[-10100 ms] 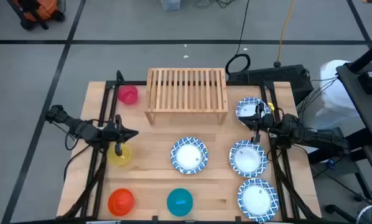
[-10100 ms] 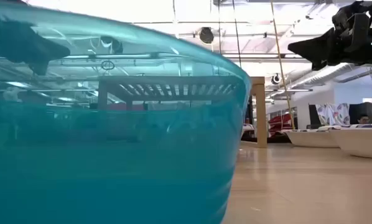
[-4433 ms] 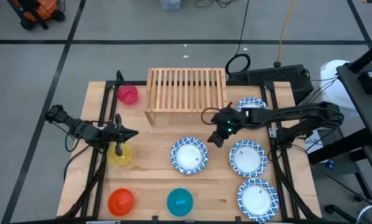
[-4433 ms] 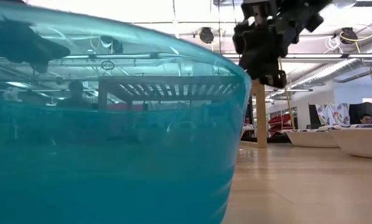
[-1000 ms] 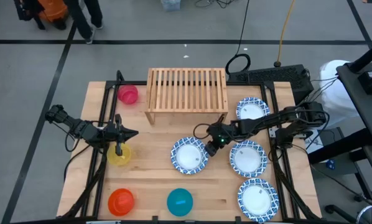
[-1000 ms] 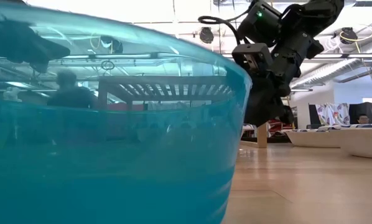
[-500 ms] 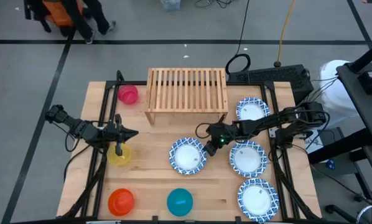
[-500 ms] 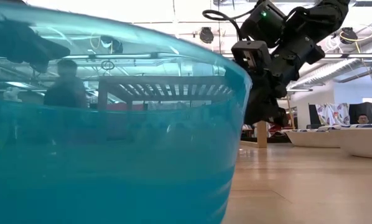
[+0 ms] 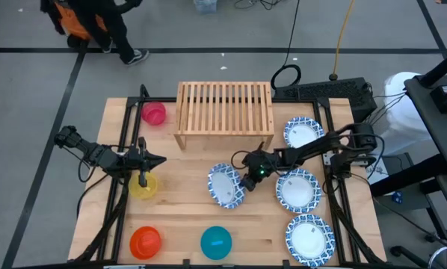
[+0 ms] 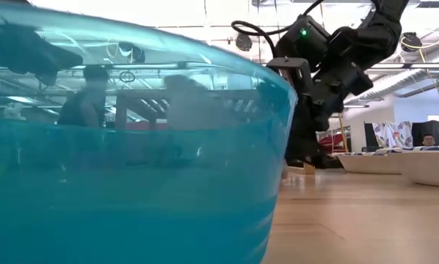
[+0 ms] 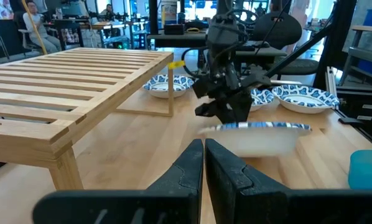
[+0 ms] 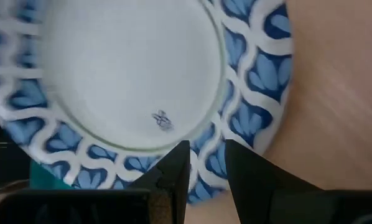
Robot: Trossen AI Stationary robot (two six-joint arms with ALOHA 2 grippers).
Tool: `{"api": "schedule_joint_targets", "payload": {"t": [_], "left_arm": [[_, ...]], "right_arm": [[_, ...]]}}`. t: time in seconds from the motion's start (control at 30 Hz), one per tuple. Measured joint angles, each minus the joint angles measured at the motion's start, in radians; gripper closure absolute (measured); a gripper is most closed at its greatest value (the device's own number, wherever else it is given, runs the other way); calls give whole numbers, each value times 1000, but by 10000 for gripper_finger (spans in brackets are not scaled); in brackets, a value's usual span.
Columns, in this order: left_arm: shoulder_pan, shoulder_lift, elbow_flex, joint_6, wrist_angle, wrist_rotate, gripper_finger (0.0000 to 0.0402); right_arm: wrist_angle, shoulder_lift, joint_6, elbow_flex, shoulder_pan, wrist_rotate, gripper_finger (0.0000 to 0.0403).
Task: Place and stack bowls onto a shelf
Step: Put the white bowl on the shelf
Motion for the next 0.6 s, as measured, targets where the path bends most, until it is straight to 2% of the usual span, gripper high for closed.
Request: {"api": "schedule_joint_targets", "payload": {"t": [0.6], "left_arm": [[0, 0, 0, 6, 1, 0, 378]], "right_arm": [[34, -7, -8, 0, 0, 4, 310]]}}
